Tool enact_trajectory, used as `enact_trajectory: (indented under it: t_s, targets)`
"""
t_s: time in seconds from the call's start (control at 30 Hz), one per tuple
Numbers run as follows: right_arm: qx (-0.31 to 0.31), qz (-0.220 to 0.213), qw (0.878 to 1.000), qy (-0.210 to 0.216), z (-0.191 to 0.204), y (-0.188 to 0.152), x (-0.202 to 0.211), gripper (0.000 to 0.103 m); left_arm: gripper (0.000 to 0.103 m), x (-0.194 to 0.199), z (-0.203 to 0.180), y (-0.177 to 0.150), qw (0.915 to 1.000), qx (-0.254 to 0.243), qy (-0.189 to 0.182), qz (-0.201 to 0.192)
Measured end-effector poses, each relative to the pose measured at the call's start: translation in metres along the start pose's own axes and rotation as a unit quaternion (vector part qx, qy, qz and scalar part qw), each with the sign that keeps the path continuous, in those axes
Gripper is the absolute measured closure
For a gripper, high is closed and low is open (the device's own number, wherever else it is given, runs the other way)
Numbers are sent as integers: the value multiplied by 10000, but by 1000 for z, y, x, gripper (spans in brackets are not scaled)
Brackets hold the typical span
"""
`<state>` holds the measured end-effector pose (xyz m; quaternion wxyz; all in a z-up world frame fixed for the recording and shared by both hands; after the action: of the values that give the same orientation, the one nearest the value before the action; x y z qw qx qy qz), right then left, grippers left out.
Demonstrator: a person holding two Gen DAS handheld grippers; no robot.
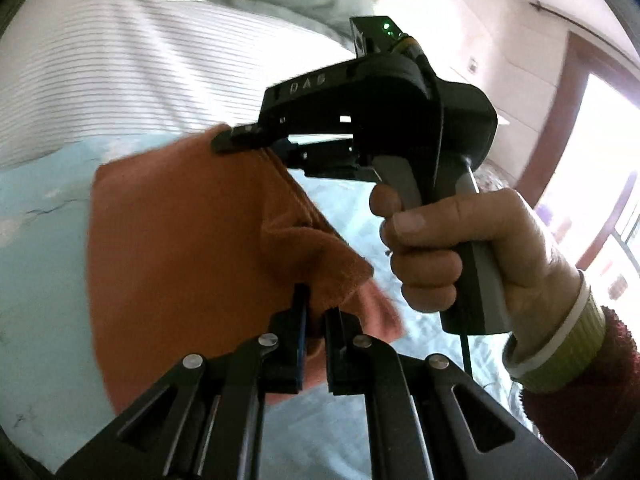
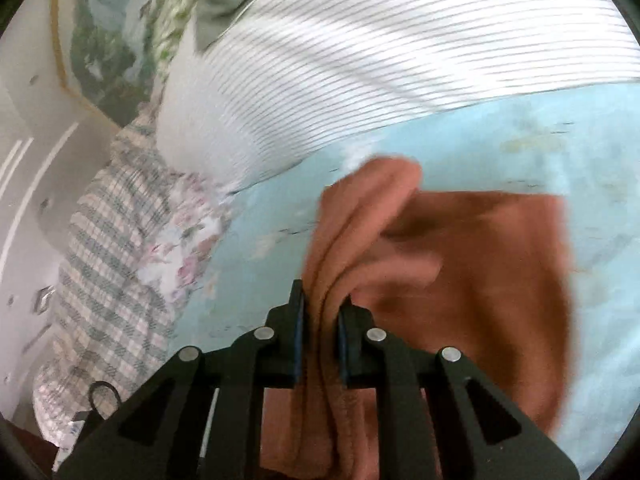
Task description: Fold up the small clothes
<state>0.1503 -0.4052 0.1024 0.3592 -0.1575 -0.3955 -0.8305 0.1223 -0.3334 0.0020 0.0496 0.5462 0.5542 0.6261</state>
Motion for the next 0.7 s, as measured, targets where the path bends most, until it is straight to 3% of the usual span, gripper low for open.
enact_trajectory:
  t_s: [0.17,0.27,0.37,0.47,0.57,0.7]
  targets:
    - [-516,3,9973,-518,-69,-18,24,88,98,-46,-25,-14,9985,-121,-179,503]
    - [-664,64,9958,-619,-90,-28,22,88,98,-51,-31,-21,9979,-210,-192,575]
    - [-697,10,9957,-614,-95,-30,22,88,97,-58,-27,-20,9974,-263,-174,653]
    - [-590,101,9941,-908,-95,-33,16,88,97,-63,-24,-21,9966,-191,-198,773]
    - [-545,-112,9953,-794,-86,-32,25,88,97,-59,-27,-19,9970,-295,-208,684]
    - [-383,113,9899,-1358,-90,-33,15,85,91,-59,-28,-27,9953,-214,-276,903]
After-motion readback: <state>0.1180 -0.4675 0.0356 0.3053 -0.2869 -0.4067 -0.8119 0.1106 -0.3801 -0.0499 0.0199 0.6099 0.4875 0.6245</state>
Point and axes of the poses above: each gripper's, at about its wrist camera, not at the fingertips, and x roughly against the way its jaws point, z to its left, y to its top, the point moved 2 cm from there along -x, roughly the way its jaws point, and after that the axes turned 4 degrees about y, right-handed, at the moved point
